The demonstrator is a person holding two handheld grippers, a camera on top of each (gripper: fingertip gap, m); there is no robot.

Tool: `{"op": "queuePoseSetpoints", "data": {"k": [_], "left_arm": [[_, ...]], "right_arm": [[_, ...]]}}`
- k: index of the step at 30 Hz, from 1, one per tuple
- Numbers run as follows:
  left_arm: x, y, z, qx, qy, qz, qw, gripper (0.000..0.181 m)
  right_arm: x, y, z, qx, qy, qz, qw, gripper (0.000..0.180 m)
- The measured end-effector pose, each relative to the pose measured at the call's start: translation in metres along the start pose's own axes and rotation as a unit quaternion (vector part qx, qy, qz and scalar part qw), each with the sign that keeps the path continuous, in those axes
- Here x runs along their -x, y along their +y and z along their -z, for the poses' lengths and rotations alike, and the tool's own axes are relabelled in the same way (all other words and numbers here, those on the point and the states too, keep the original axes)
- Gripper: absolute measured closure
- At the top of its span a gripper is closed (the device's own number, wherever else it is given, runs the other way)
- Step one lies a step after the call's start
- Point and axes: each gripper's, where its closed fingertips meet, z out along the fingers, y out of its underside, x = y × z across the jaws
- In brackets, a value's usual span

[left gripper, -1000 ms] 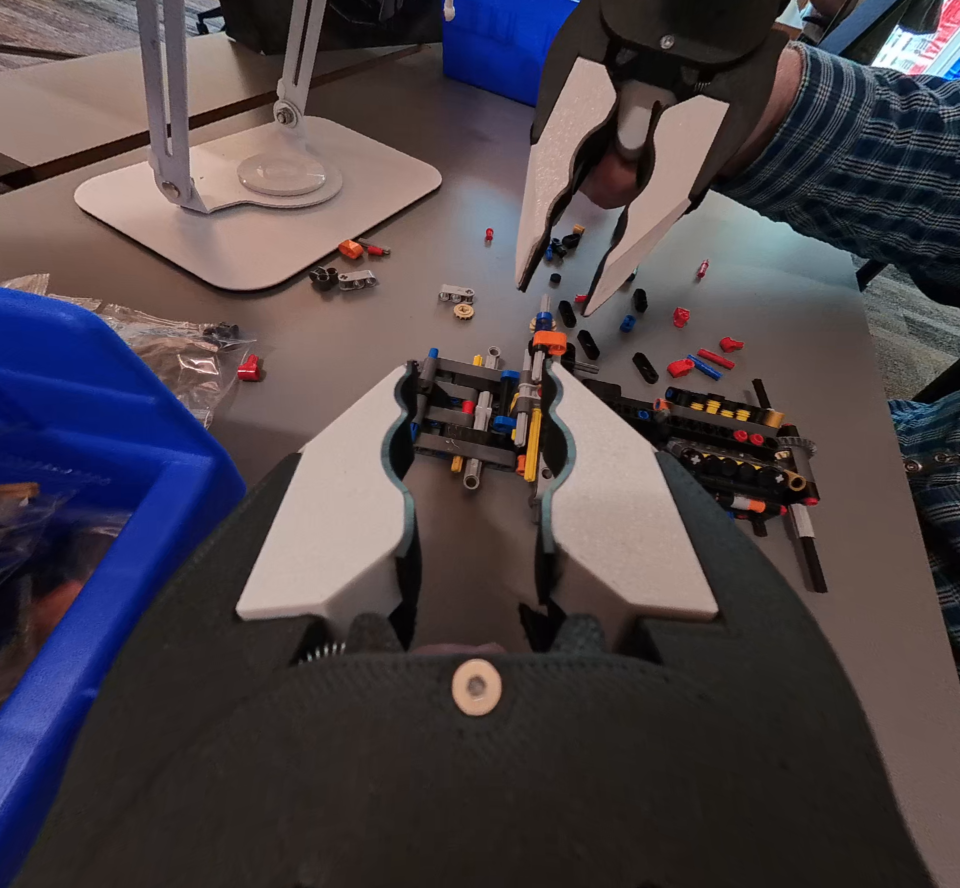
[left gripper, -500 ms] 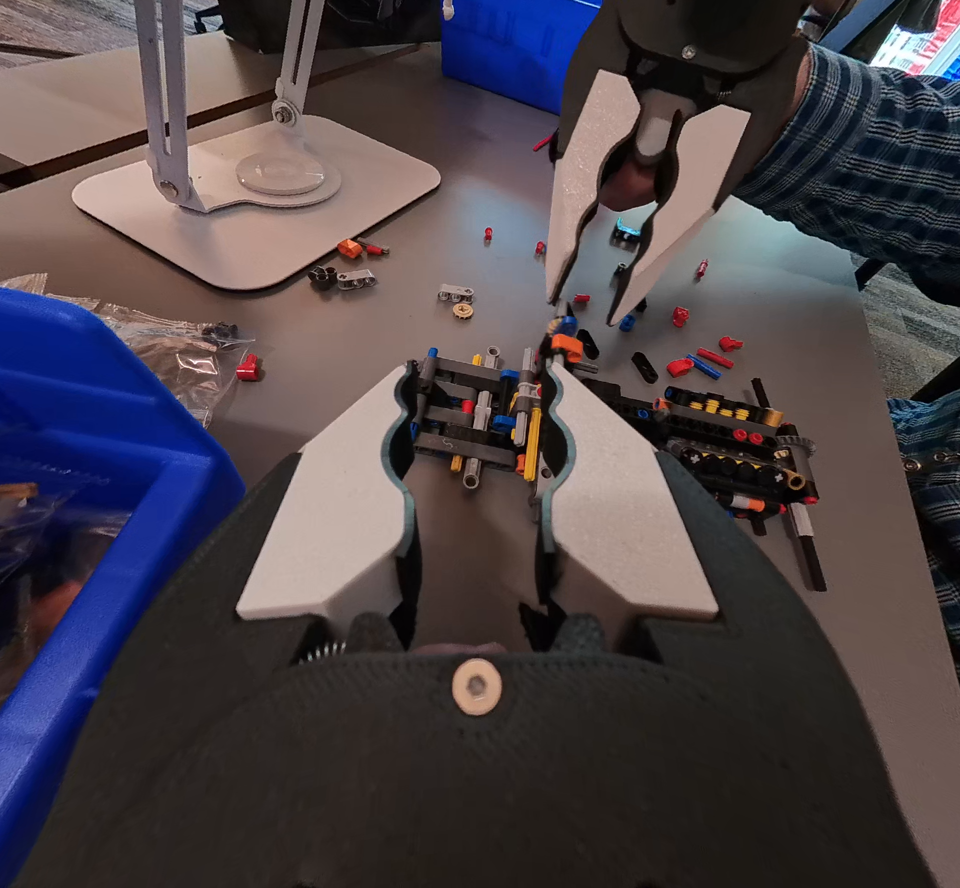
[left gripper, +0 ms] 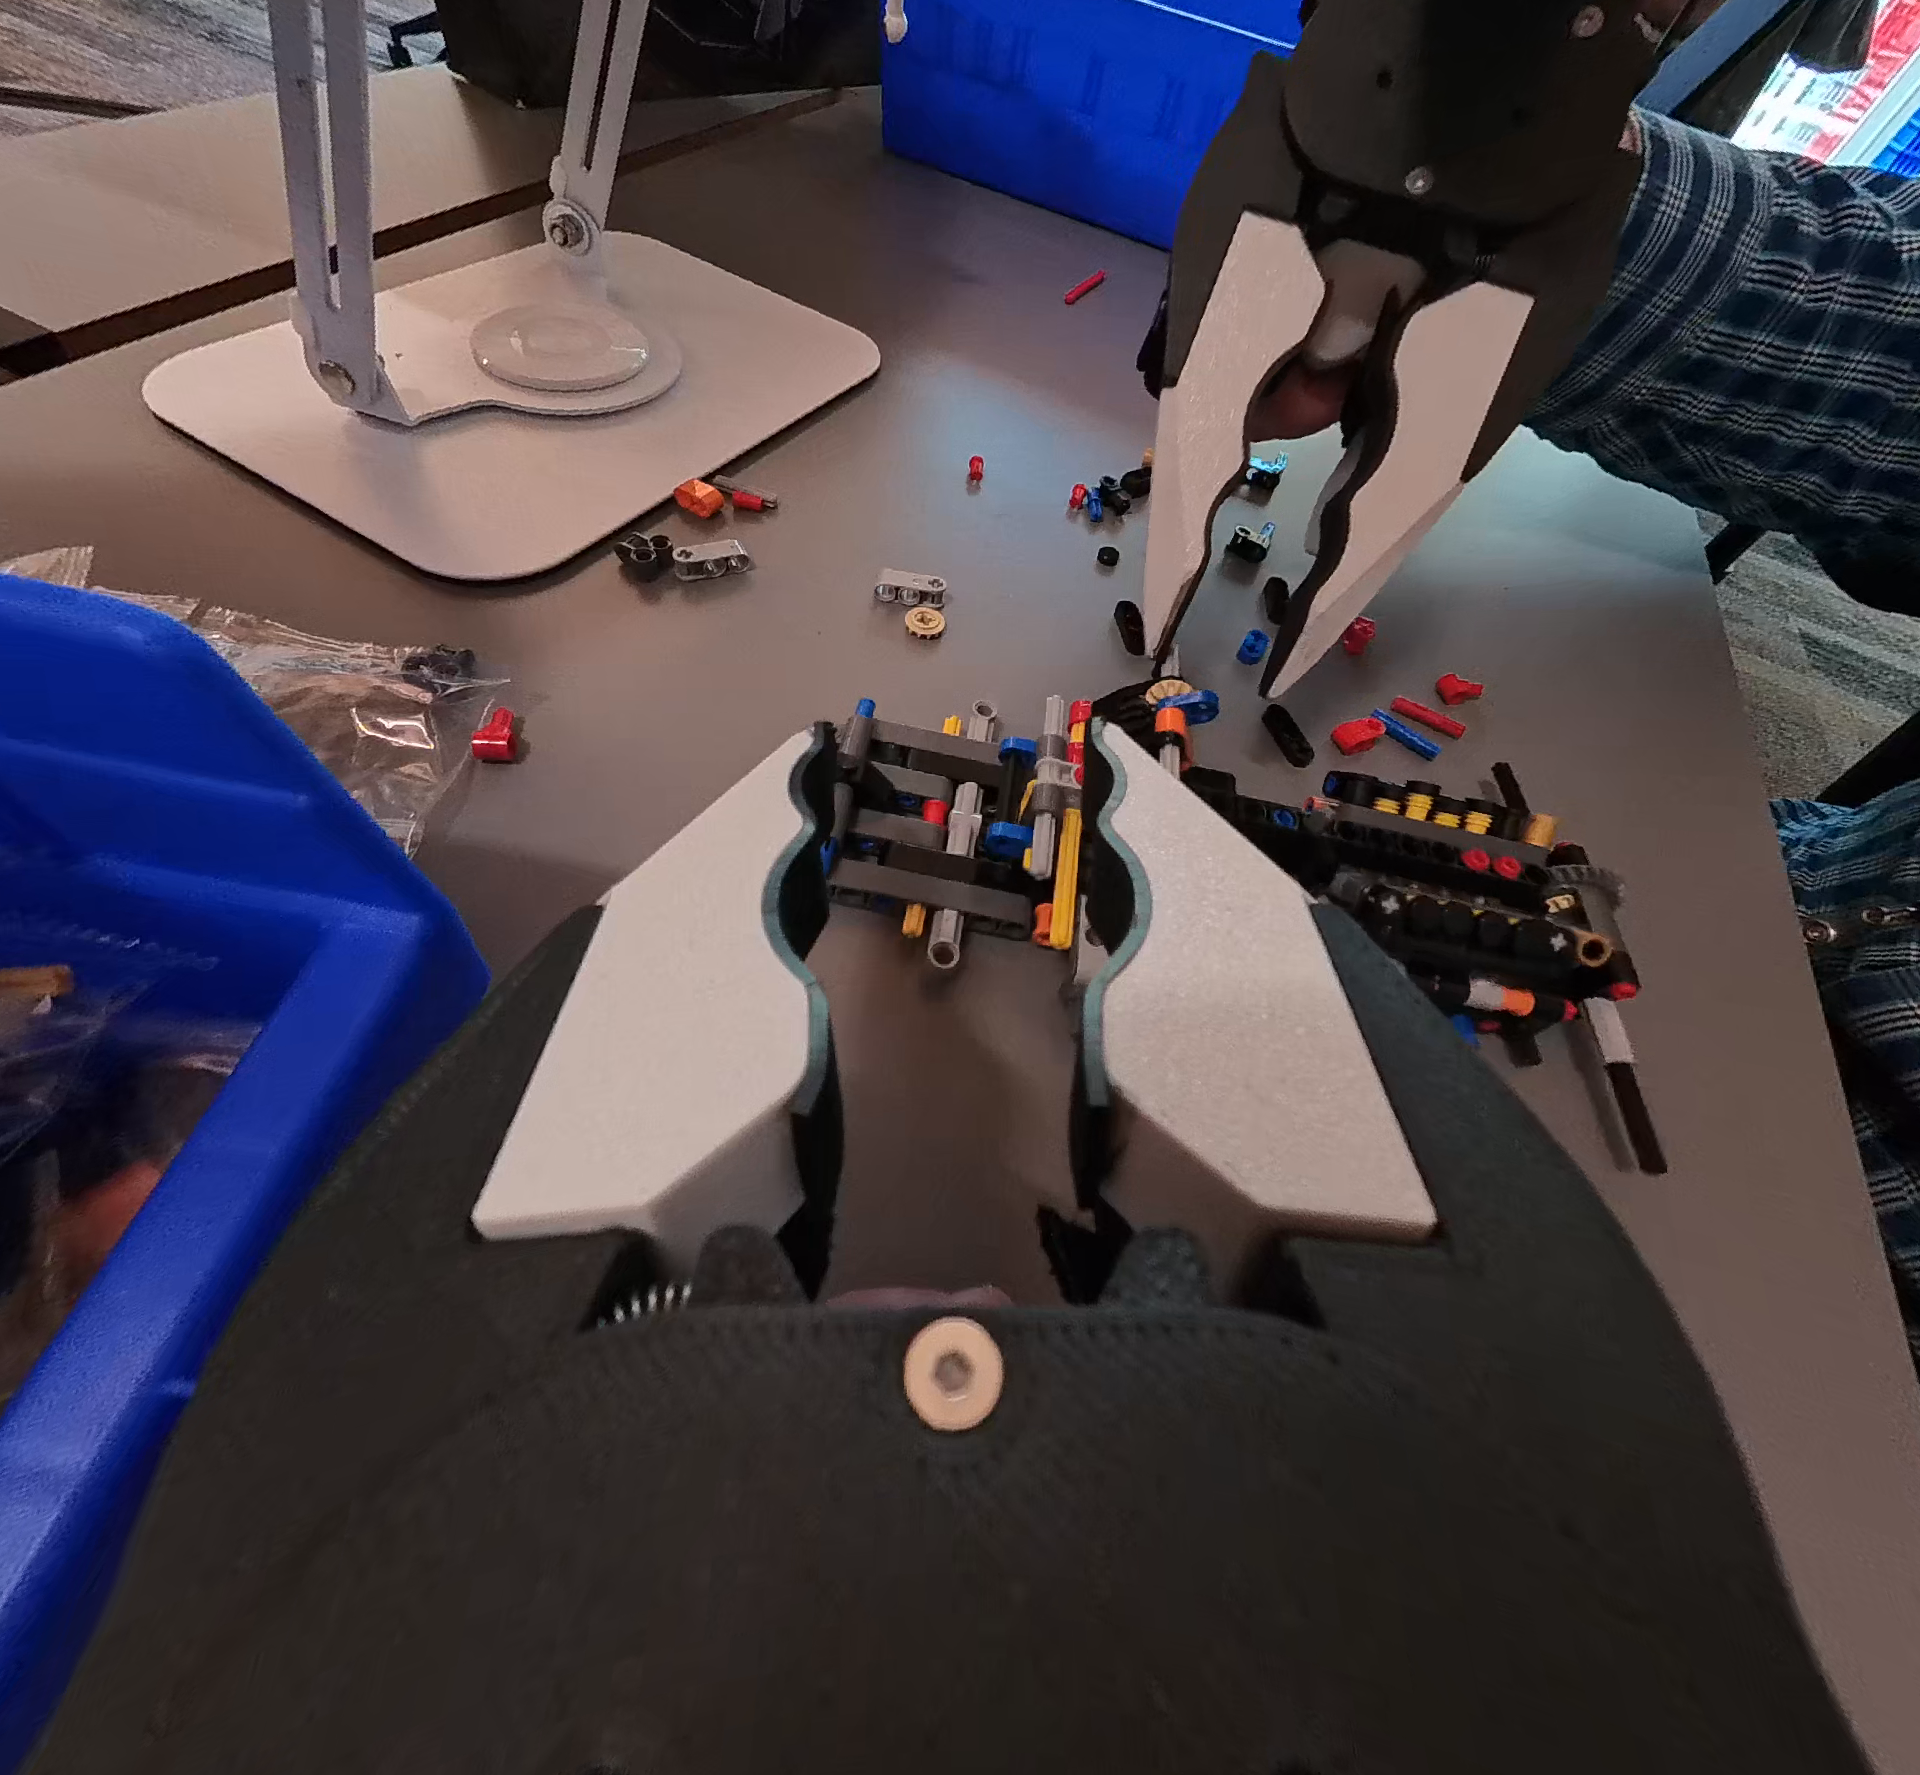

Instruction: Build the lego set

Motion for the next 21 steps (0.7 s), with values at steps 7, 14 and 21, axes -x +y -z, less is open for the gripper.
{"op": "queuePoseSetpoints", "data": {"k": [7,14,21], "left_arm": [[0.000,-0.001,0.001,-0.004,0.001,0.004,1.000,0.136],[0.001,-0.002,0.002,-0.009,0.006,0.011,1.000,0.135],[0.002,-0.005,0.005,-0.022,0.013,0.025,0.999,0.135]], "right_arm": [[-0.006,-0.015,0.007,-0.038,-0.009,-0.010,0.999,0.158],[-0.024,-0.023,0.009,-0.045,0.017,-0.011,0.999,0.159],[-0.037,-0.015,-0.001,-0.038,0.027,-0.047,0.998,0.158]]}}
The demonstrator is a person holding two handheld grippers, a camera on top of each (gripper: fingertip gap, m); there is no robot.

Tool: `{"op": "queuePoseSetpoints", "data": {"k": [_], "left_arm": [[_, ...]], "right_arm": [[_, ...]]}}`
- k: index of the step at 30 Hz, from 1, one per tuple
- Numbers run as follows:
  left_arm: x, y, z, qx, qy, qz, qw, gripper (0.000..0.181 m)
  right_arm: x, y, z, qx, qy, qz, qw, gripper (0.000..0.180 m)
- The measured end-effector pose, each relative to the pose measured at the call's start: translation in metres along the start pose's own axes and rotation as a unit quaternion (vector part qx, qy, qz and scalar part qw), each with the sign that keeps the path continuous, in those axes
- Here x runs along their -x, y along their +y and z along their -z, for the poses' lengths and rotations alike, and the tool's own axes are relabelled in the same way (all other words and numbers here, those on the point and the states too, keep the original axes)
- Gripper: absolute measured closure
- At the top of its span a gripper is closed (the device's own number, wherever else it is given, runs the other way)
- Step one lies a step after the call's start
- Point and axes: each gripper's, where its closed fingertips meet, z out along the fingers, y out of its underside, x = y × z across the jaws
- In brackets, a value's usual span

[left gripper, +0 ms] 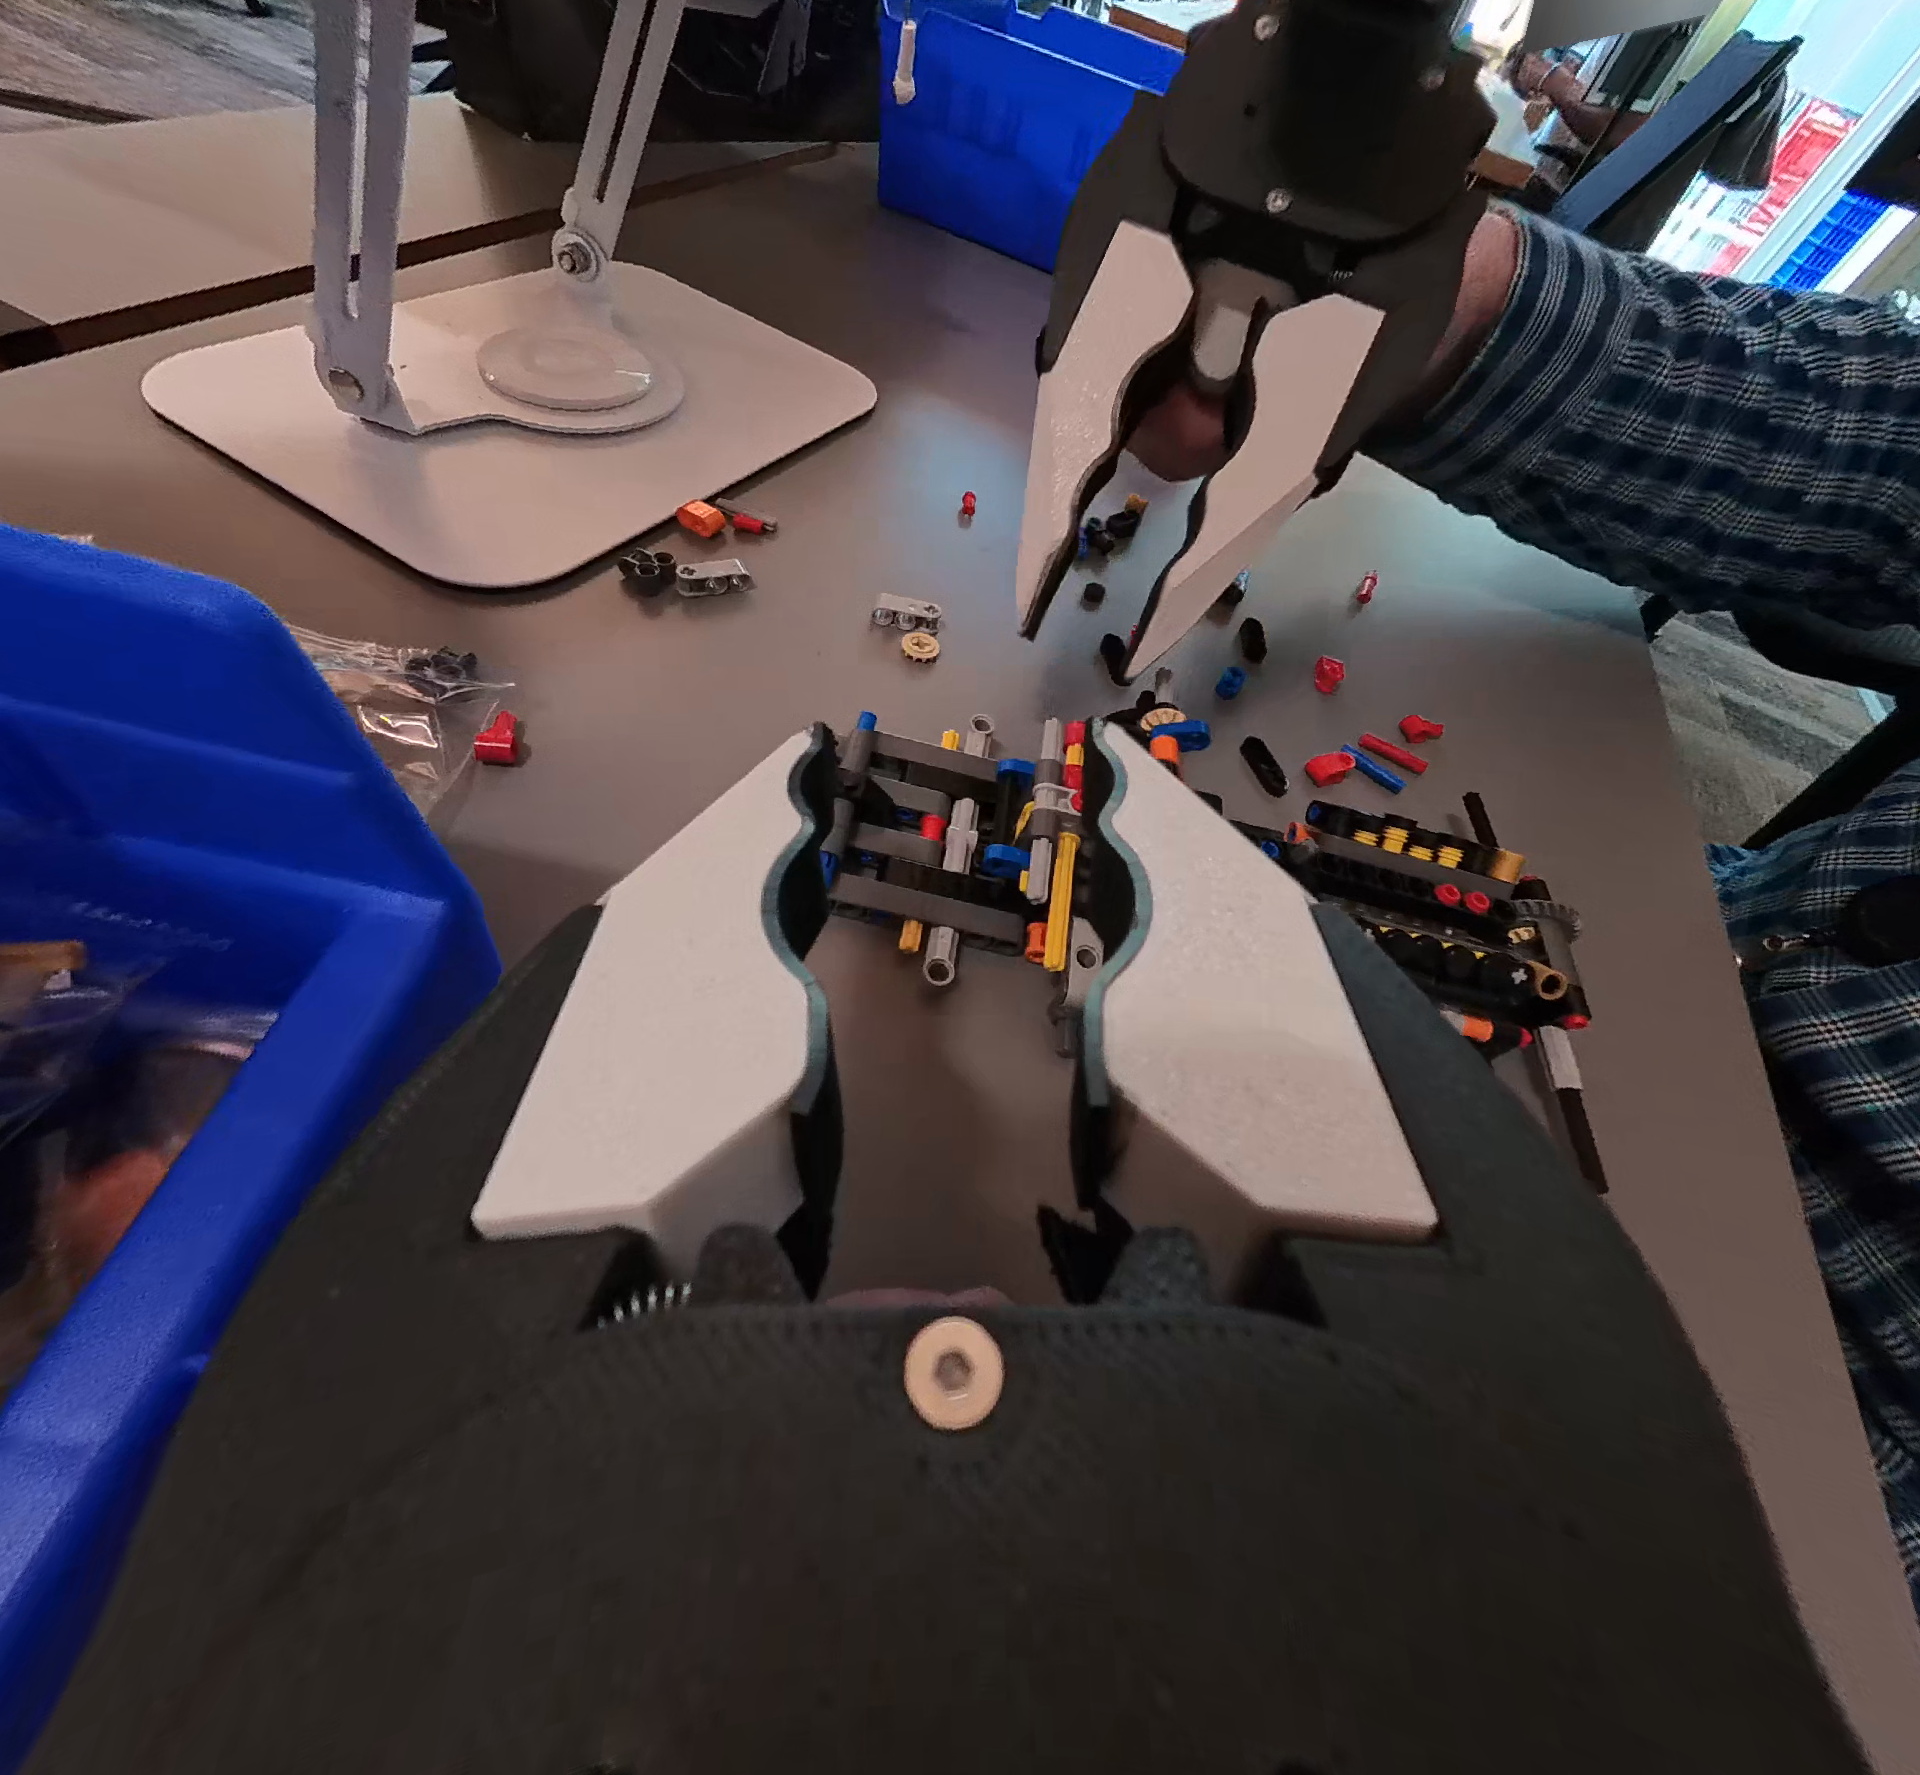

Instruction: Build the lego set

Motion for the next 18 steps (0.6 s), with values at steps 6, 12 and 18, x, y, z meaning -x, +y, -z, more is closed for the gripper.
{"op": "queuePoseSetpoints", "data": {"k": [6,12,18], "left_arm": [[0.0012,-0.0020,0.0018,-0.008,0.005,0.011,1.000,0.135],[0.0018,-0.0038,0.0036,-0.016,0.009,0.018,1.000,0.135],[0.0024,-0.0056,0.0055,-0.024,0.014,0.026,0.999,0.135]], "right_arm": [[-0.0008,0.0050,-0.0020,0.005,0.002,-0.003,1.000,0.152],[0.0006,0.0070,-0.0010,0.007,-0.002,0.004,1.000,0.151],[0.0016,0.0066,0.0004,-0.006,-0.010,0.003,1.000,0.151]]}}
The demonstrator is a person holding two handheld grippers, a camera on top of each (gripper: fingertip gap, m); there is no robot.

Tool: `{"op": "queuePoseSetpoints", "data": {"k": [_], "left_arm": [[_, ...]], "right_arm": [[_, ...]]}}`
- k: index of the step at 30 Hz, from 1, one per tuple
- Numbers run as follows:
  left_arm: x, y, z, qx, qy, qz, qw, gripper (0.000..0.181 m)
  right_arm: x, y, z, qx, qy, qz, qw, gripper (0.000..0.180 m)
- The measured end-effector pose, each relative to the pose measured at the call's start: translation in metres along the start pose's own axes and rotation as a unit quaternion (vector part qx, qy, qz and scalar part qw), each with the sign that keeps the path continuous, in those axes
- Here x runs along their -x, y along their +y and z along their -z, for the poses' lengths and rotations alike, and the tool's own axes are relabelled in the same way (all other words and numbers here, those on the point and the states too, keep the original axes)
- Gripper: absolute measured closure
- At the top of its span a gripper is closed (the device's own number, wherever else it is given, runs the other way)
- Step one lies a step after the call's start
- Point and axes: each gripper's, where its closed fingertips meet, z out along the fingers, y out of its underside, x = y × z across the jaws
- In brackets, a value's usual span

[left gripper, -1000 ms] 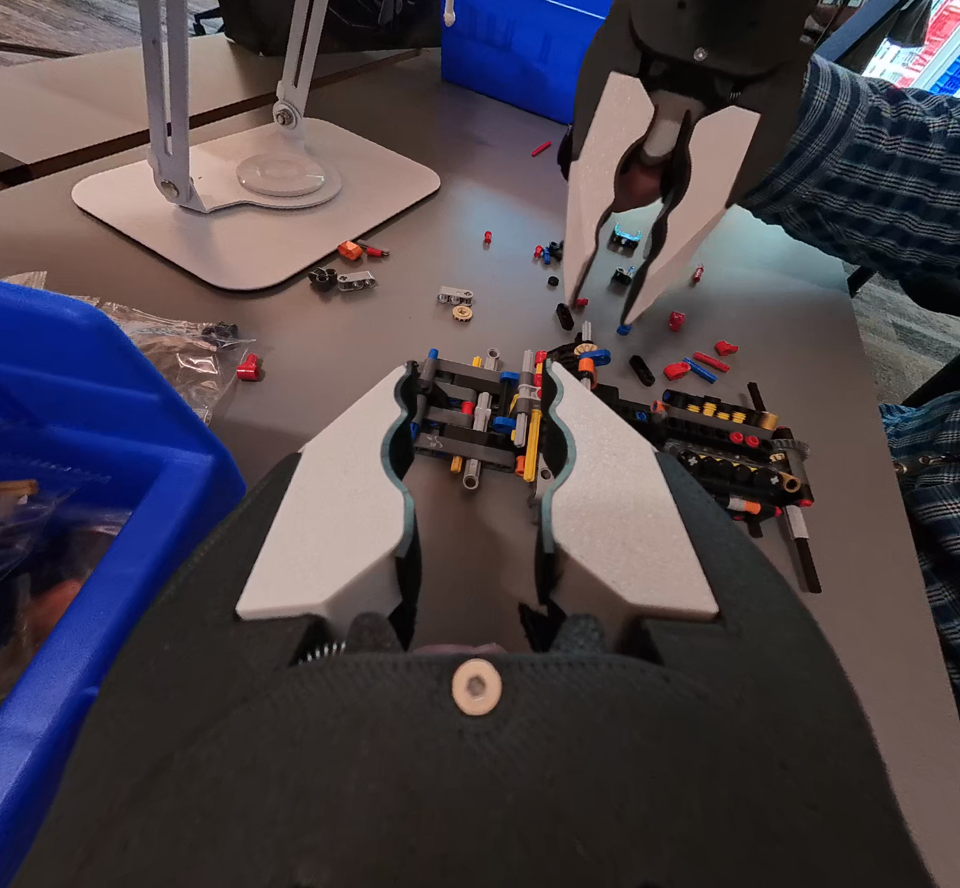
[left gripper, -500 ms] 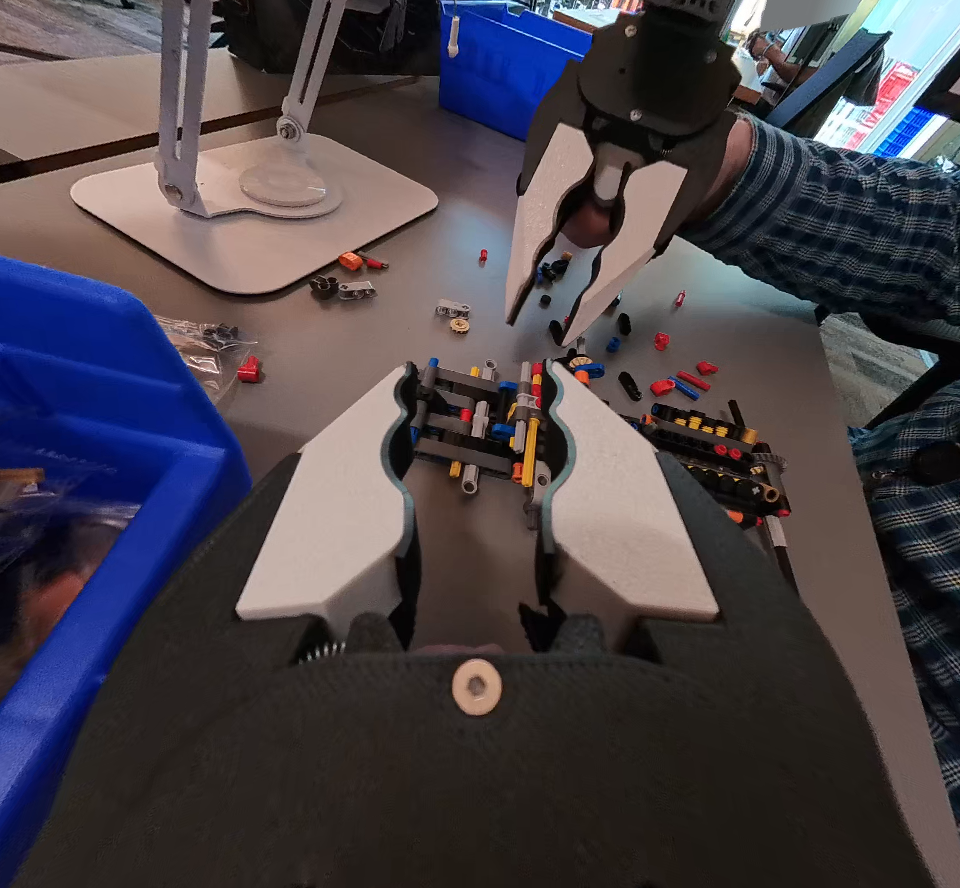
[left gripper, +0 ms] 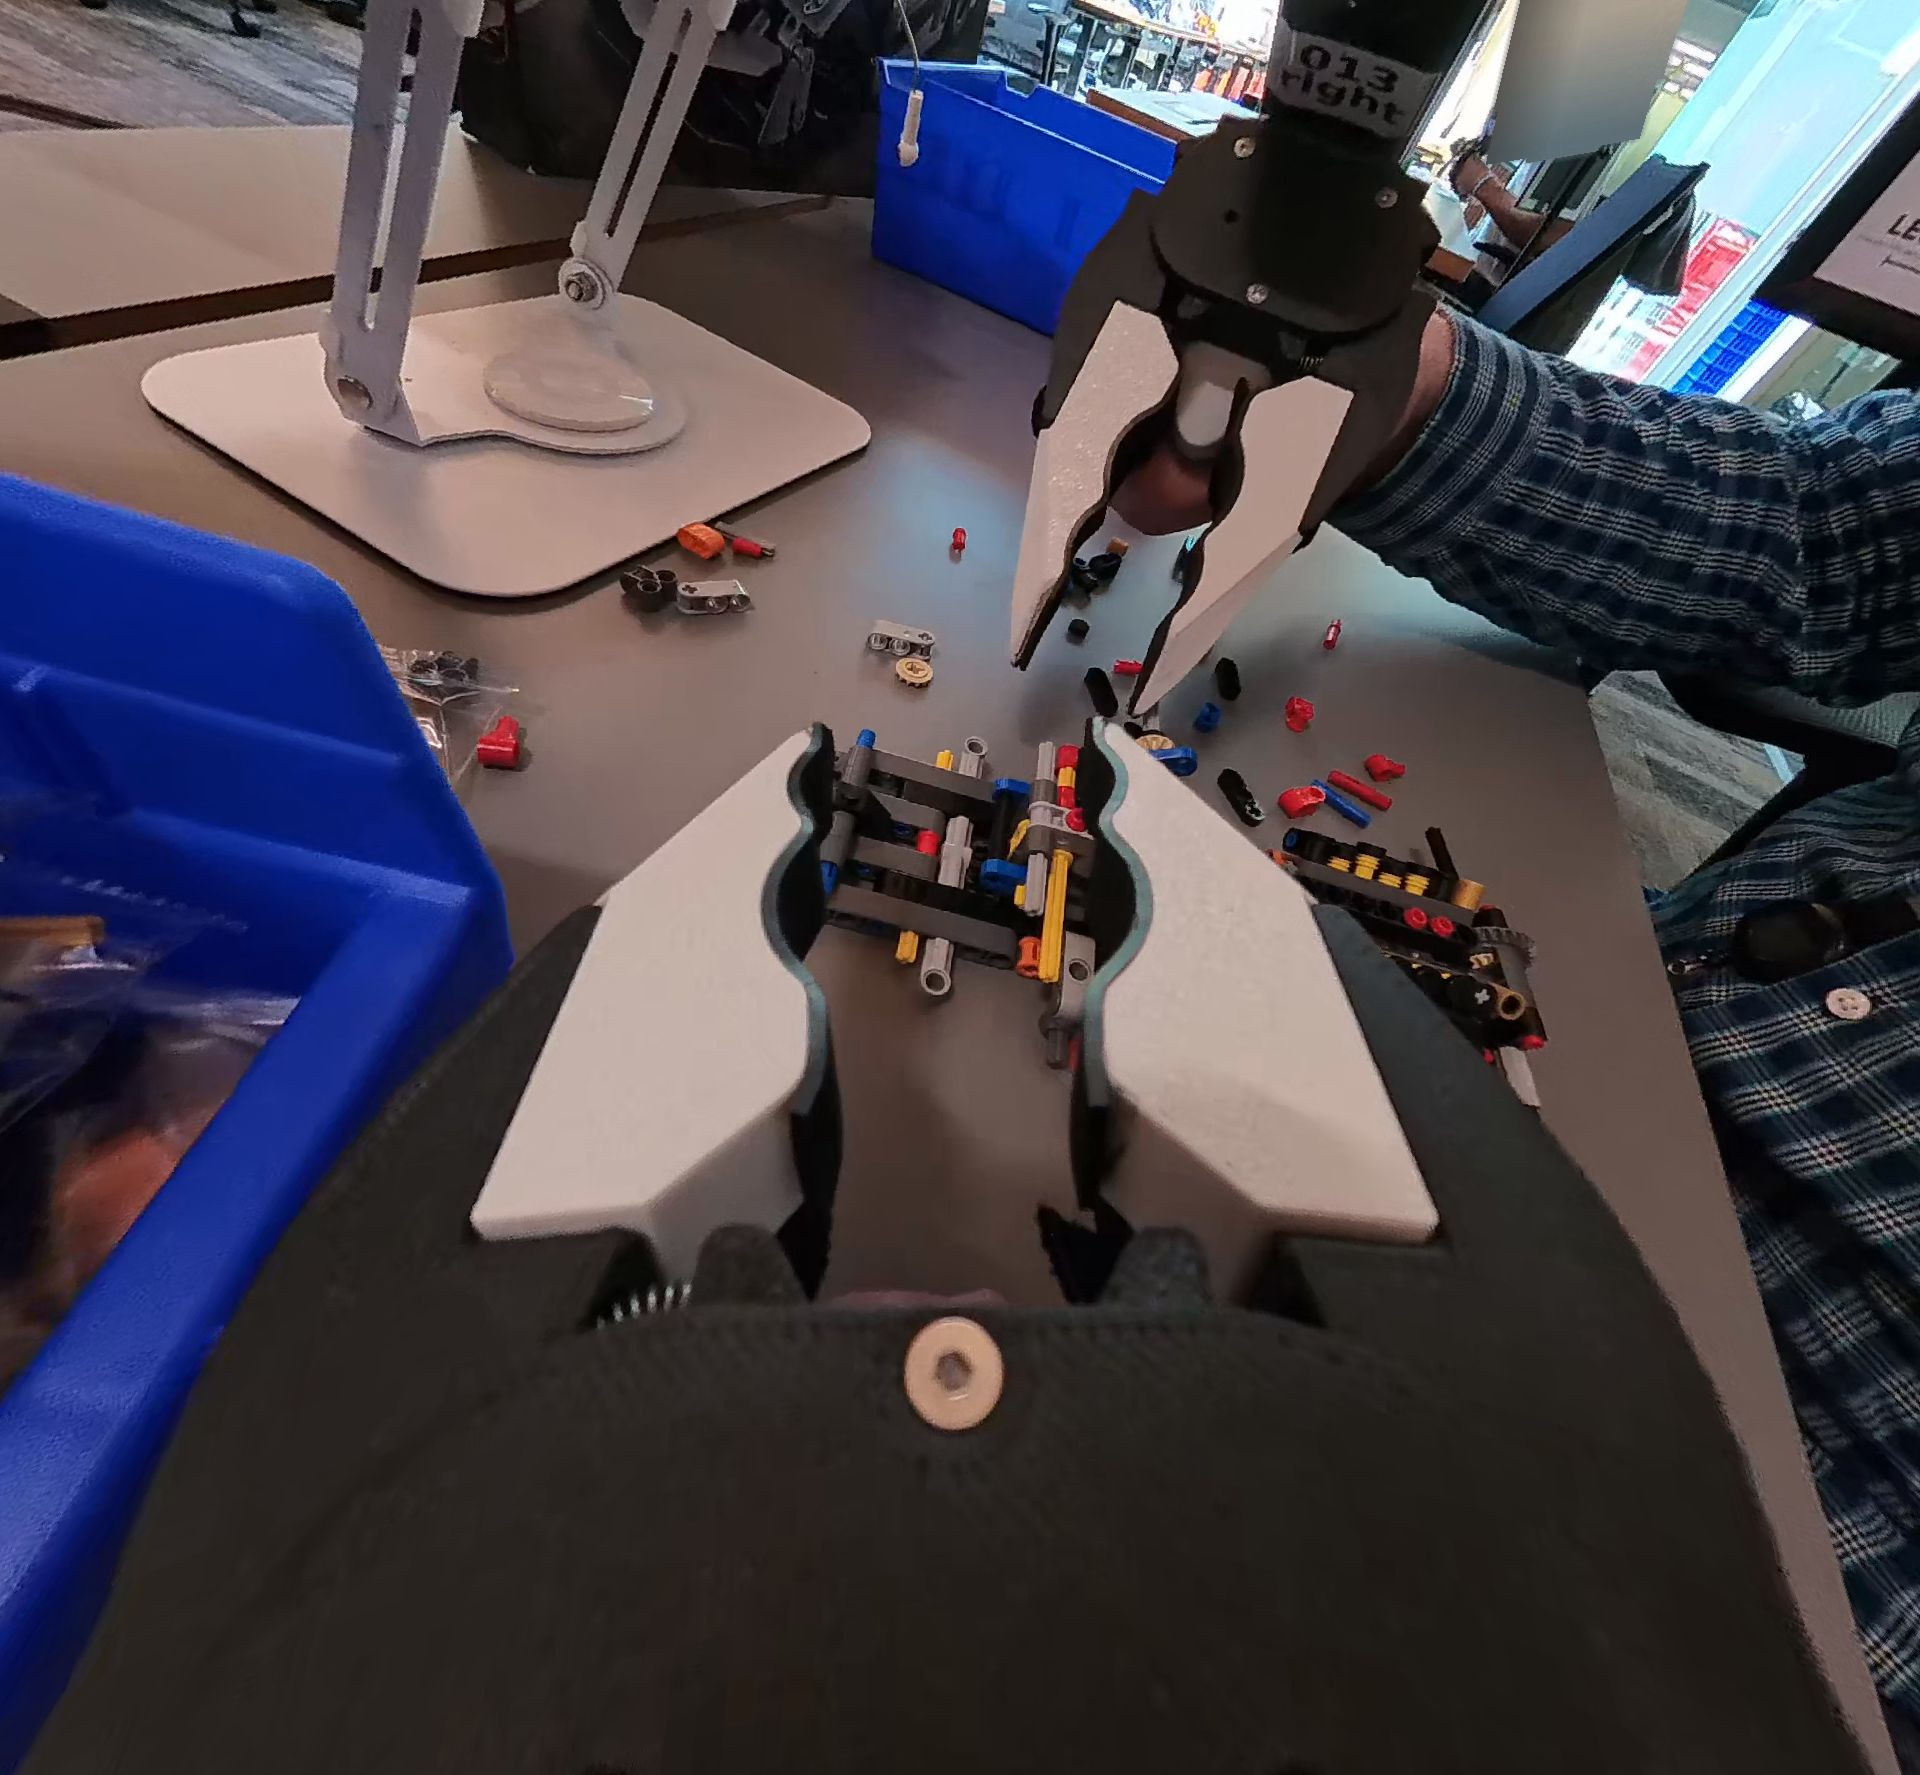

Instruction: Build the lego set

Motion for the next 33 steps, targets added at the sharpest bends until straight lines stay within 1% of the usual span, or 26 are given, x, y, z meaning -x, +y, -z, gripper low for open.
{"op": "queuePoseSetpoints", "data": {"k": [15,24,33], "left_arm": [[0.0019,-0.0039,0.0040,-0.018,0.010,0.018,1.000,0.134],[0.0023,-0.0049,0.0049,-0.022,0.017,0.028,0.999,0.134],[0.0028,-0.0064,0.0064,-0.029,0.022,0.035,0.999,0.133]], "right_arm": [[0.0014,0.0017,0.0018,-0.013,-0.019,0.007,1.000,0.150],[0.0044,0.0000,0.0016,-0.044,-0.031,-0.003,0.999,0.149],[0.0062,-0.0005,0.0026,-0.054,-0.039,-0.004,0.998,0.149]]}}
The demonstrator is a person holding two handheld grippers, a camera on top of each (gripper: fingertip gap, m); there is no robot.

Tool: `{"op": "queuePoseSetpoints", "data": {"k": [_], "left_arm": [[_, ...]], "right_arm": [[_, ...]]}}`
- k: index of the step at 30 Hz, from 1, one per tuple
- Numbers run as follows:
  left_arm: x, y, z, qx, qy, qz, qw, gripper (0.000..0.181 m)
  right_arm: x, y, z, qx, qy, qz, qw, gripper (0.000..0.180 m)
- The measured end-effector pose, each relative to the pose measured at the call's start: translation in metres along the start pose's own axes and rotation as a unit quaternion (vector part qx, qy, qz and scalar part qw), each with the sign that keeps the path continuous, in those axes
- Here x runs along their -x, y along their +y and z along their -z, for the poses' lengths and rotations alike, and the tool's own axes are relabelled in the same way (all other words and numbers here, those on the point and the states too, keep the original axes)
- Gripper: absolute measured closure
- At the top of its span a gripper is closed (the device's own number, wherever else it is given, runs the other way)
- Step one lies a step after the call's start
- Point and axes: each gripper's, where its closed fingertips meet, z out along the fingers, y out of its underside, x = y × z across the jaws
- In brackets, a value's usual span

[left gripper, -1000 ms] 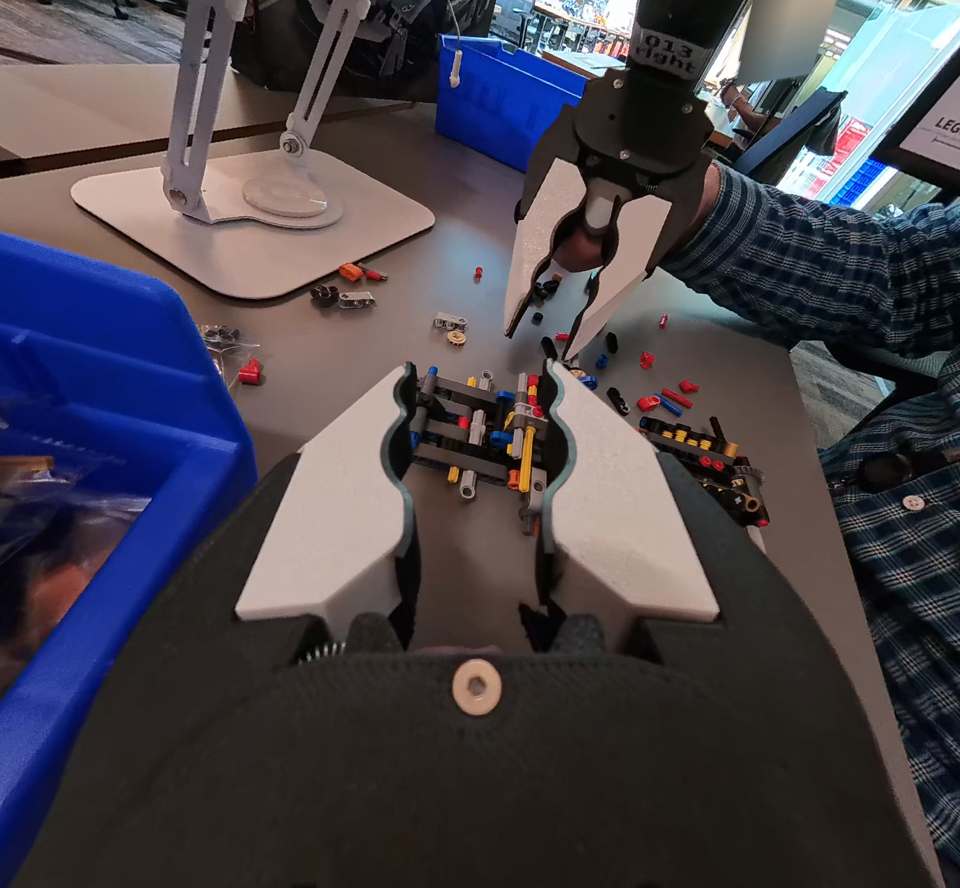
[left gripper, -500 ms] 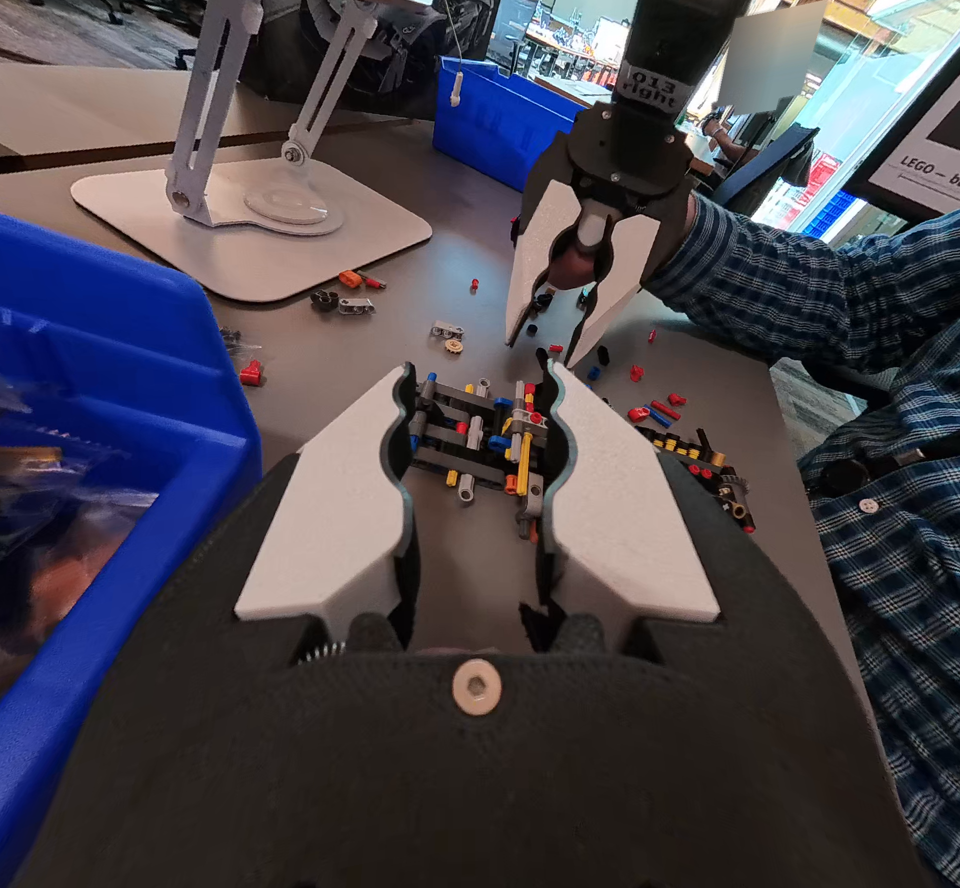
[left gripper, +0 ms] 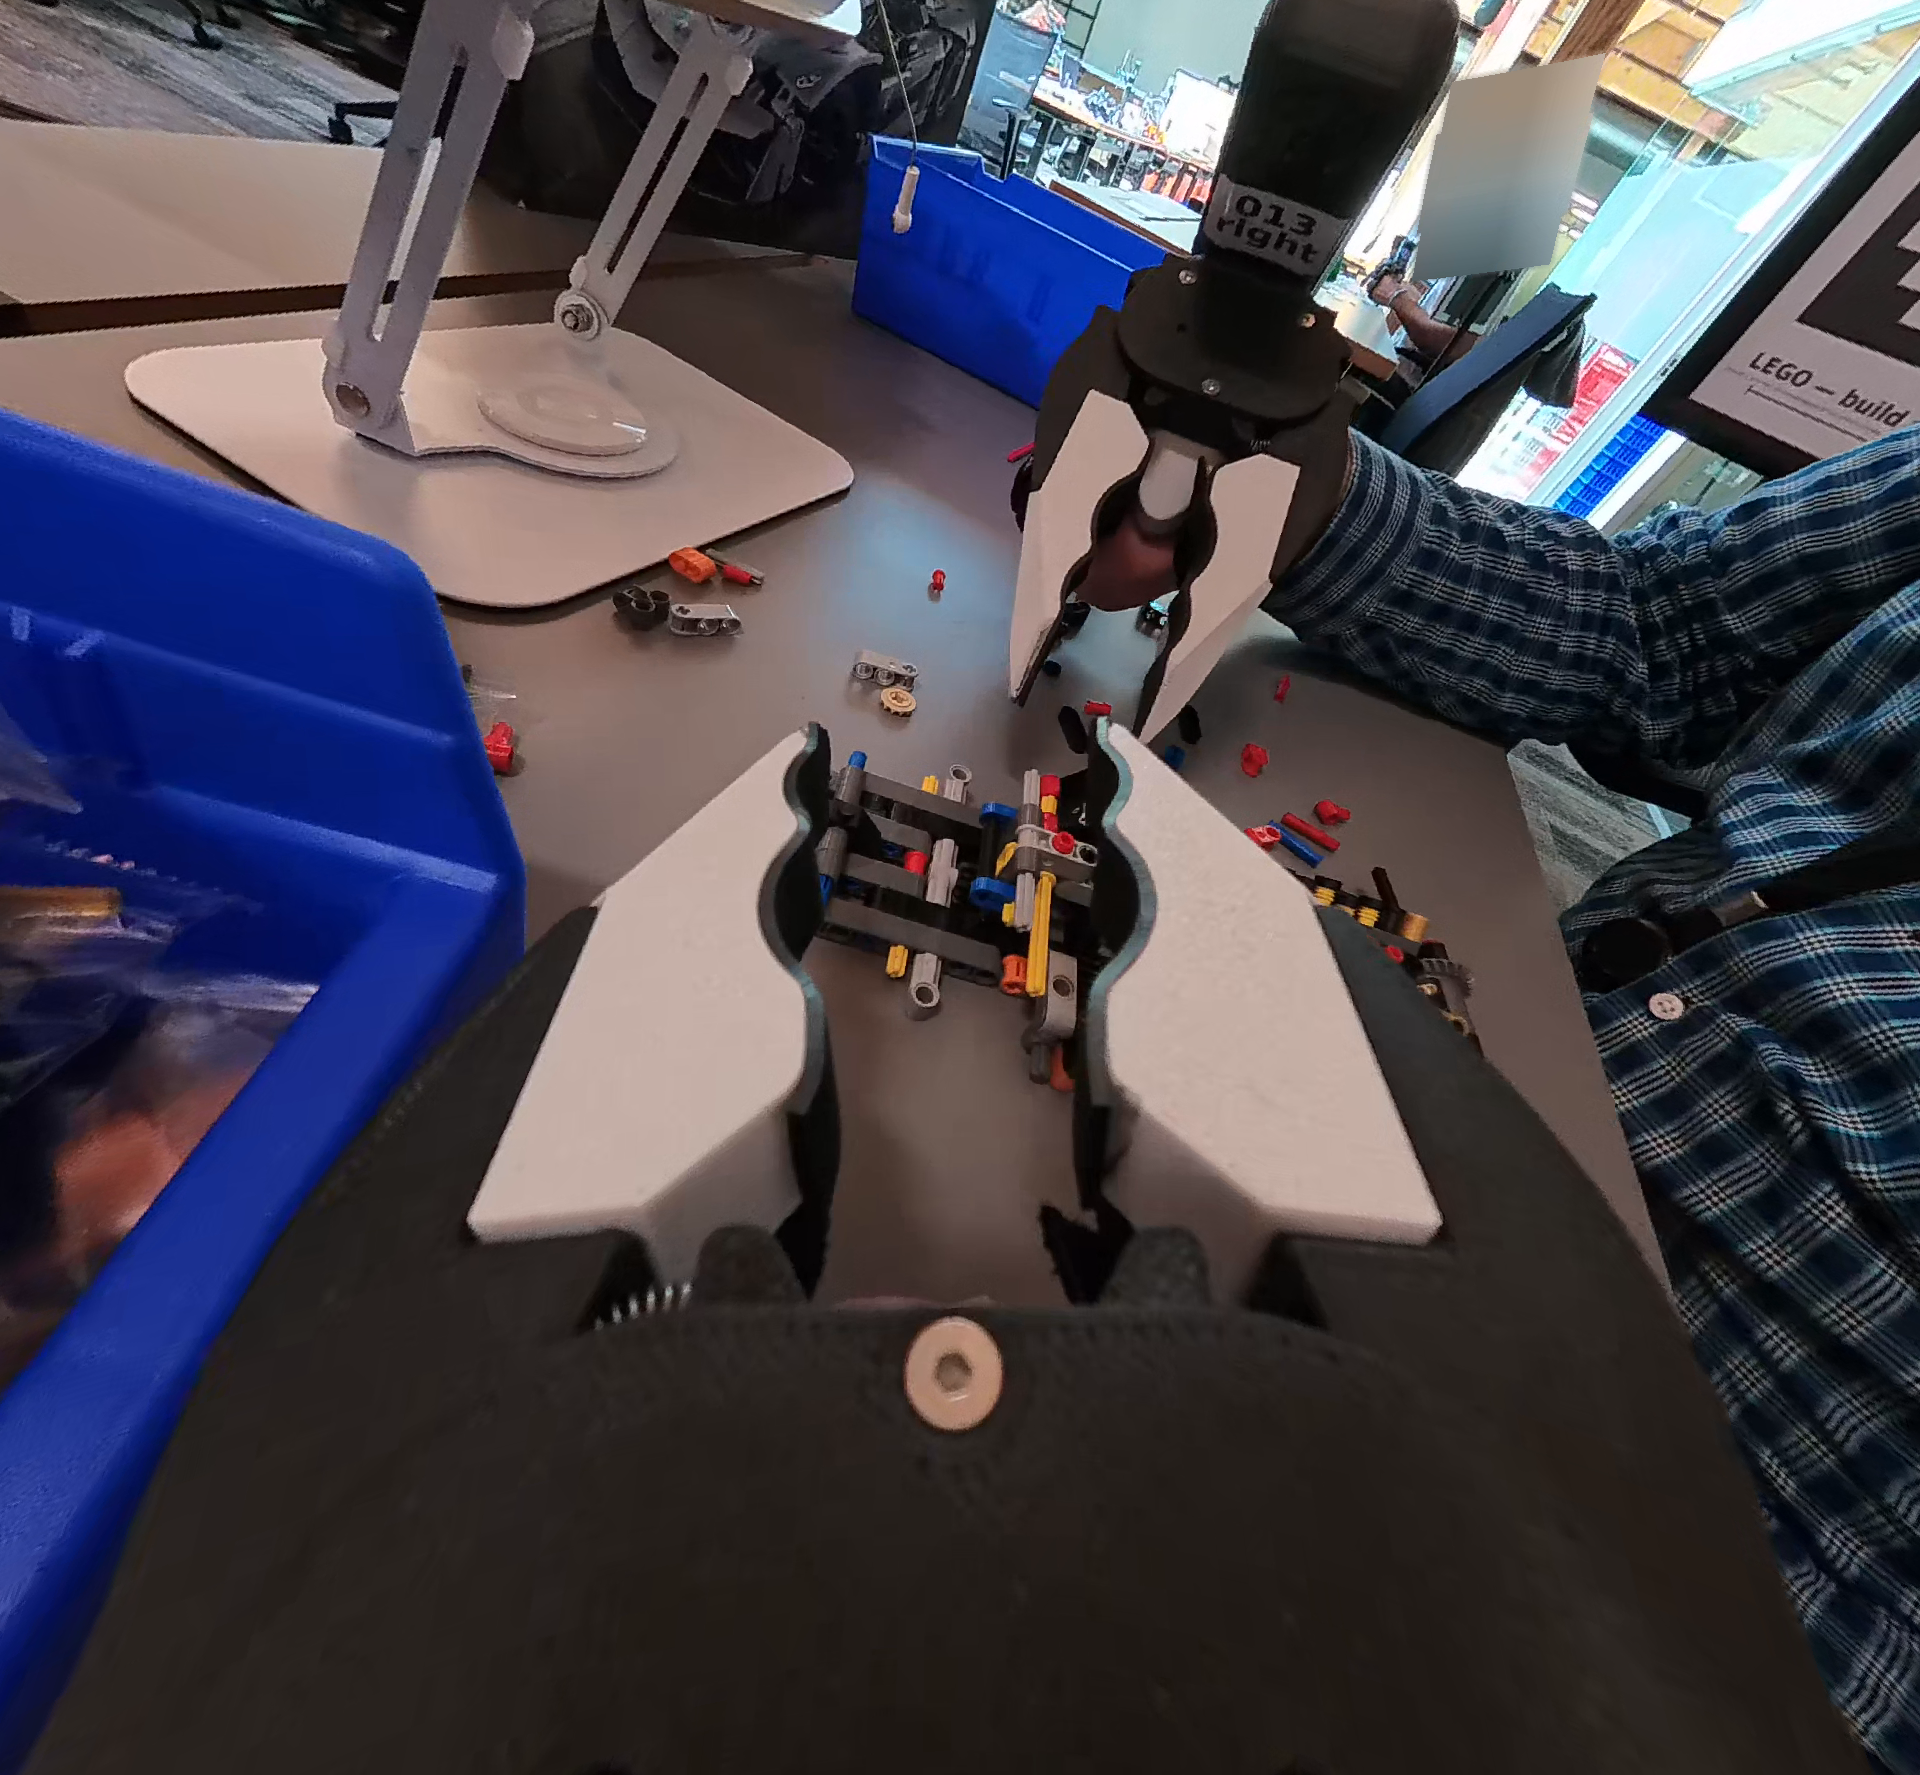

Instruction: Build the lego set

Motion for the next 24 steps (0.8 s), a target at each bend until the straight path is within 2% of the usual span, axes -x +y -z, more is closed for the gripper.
{"op": "queuePoseSetpoints", "data": {"k": [24], "left_arm": [[-0.0004,-0.0003,0.0008,-0.002,0.003,0.002,1.000,0.133]], "right_arm": [[-0.0007,-0.0001,0.0024,-0.002,0.000,-0.002,1.000,0.147]]}}
